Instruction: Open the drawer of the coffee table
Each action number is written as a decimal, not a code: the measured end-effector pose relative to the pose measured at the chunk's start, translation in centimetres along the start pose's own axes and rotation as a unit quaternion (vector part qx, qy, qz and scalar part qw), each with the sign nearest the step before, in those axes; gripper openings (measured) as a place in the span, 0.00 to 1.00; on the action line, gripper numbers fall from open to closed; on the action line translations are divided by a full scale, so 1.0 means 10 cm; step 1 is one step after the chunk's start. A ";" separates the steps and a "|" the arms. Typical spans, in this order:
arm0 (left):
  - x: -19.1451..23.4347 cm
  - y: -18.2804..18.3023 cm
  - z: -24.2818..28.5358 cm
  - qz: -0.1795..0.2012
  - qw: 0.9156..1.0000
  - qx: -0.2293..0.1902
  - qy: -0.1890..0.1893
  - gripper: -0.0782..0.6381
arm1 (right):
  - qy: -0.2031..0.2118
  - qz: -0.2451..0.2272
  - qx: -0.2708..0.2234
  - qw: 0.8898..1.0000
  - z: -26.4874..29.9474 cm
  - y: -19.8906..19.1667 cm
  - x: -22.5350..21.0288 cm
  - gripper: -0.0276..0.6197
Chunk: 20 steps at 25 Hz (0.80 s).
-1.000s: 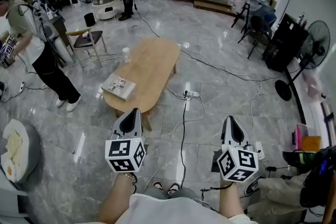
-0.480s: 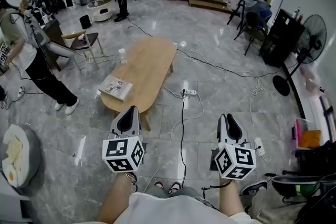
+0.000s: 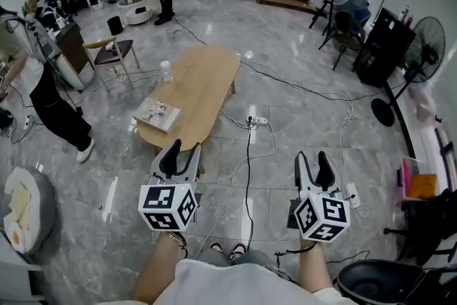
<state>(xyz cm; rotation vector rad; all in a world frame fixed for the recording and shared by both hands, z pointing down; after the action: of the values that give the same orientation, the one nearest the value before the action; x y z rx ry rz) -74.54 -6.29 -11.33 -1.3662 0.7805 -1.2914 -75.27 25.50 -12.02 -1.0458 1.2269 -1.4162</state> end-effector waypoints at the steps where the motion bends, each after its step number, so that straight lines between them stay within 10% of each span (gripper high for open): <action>1: 0.00 -0.01 0.01 0.000 1.000 0.002 -0.004 0.39 | -0.001 -0.001 0.002 1.000 0.00 -0.01 -0.01 0.43; 20: 0.06 0.00 0.10 0.012 1.000 0.002 -0.020 0.75 | -0.036 -0.003 -0.004 0.999 0.07 -0.05 -0.10 0.85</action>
<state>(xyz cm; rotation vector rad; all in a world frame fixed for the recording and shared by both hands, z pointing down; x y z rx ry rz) -73.42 -6.64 -11.05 -1.3709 0.7640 -1.2428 -74.49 26.41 -11.42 -1.0963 1.1795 -1.3680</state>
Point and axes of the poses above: the fingertips, and each gripper's own axes: z forward along the fingers, x to its left, y out of its top, the point moved 7 cm from there along -z, backward along the fingers, and after that the axes turned 7 degrees about -z, right-handed, at the moved point
